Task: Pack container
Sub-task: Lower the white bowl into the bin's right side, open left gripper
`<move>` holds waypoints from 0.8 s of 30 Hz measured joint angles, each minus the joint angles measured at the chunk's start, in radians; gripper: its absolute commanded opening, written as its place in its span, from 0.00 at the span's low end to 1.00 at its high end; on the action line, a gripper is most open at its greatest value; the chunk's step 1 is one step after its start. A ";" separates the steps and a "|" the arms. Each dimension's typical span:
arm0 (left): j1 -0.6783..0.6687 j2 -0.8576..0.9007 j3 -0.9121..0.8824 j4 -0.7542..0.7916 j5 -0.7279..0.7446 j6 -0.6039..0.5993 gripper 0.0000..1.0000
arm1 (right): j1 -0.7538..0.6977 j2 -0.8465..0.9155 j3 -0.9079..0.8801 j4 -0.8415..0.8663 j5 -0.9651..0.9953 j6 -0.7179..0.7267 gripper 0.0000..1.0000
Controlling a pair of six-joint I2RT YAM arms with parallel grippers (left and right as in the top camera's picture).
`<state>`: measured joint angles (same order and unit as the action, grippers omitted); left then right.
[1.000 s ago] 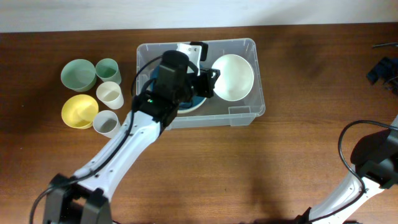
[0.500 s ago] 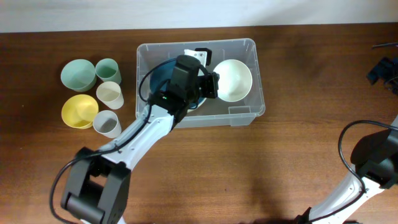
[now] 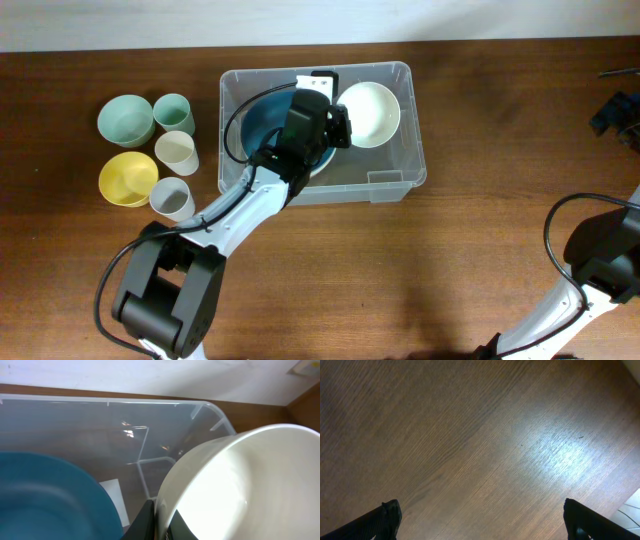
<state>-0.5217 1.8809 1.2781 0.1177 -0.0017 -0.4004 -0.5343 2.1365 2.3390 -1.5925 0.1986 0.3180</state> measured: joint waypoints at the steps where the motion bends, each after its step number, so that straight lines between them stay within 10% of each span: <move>1: 0.000 0.007 0.007 -0.003 -0.004 0.002 0.08 | 0.000 0.000 0.000 0.000 0.000 0.000 0.99; 24: 0.000 0.154 0.072 -0.004 -0.019 0.015 0.09 | 0.000 0.000 0.000 0.000 0.000 0.000 0.99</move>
<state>-0.5217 2.0346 1.3506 0.1135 -0.0204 -0.3851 -0.5343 2.1365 2.3390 -1.5925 0.1986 0.3180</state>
